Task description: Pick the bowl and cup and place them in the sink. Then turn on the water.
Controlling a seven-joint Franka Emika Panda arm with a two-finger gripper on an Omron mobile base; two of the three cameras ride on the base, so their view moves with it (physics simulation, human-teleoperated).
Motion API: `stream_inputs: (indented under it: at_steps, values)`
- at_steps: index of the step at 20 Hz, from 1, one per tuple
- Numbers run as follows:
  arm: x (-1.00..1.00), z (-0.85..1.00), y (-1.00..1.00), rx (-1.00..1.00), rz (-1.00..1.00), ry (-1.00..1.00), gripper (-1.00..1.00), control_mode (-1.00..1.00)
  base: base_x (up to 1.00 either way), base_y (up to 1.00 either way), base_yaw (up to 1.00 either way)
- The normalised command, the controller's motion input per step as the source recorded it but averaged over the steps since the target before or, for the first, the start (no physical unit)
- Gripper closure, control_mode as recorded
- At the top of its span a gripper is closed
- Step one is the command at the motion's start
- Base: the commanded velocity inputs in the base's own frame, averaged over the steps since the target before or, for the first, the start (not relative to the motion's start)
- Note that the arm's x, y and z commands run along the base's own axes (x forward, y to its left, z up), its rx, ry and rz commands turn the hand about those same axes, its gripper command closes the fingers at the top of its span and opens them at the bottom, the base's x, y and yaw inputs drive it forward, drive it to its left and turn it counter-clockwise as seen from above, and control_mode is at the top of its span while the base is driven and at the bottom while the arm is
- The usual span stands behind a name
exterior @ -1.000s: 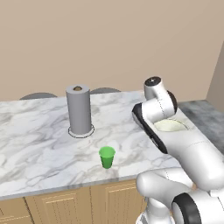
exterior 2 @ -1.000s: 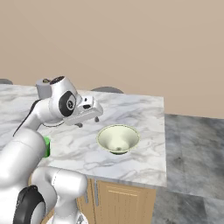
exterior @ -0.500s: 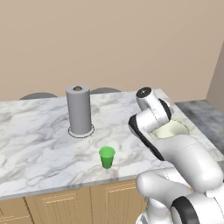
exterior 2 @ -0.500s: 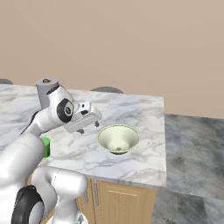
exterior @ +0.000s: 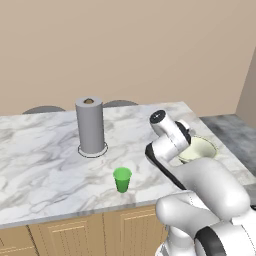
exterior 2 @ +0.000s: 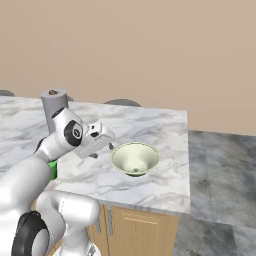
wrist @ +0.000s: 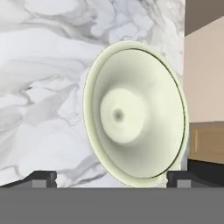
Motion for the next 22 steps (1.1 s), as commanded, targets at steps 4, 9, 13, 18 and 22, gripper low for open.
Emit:
stream_inputs:
  at_steps: [4,9,13,18,22]
  values:
    - [0.16,-0.12,0.00,-0.04,0.00,0.00,-1.00,-1.00,0.00,0.00,0.00]
    - [0.16,-0.18,0.00,-0.04,0.00,0.01,-1.00,-1.00,0.00,0.00,0.00]
    - [0.05,-0.26,0.00,-0.05,0.00,0.01,-1.00,-1.00,0.00,0.00,0.00]
    - [0.03,-0.27,-0.03,-0.04,0.00,0.00,-1.00,-1.00,0.00,0.00,0.00]
    - [0.07,-0.27,-0.03,-0.04,0.00,0.00,-1.00,-1.00,0.00,0.00,0.00]
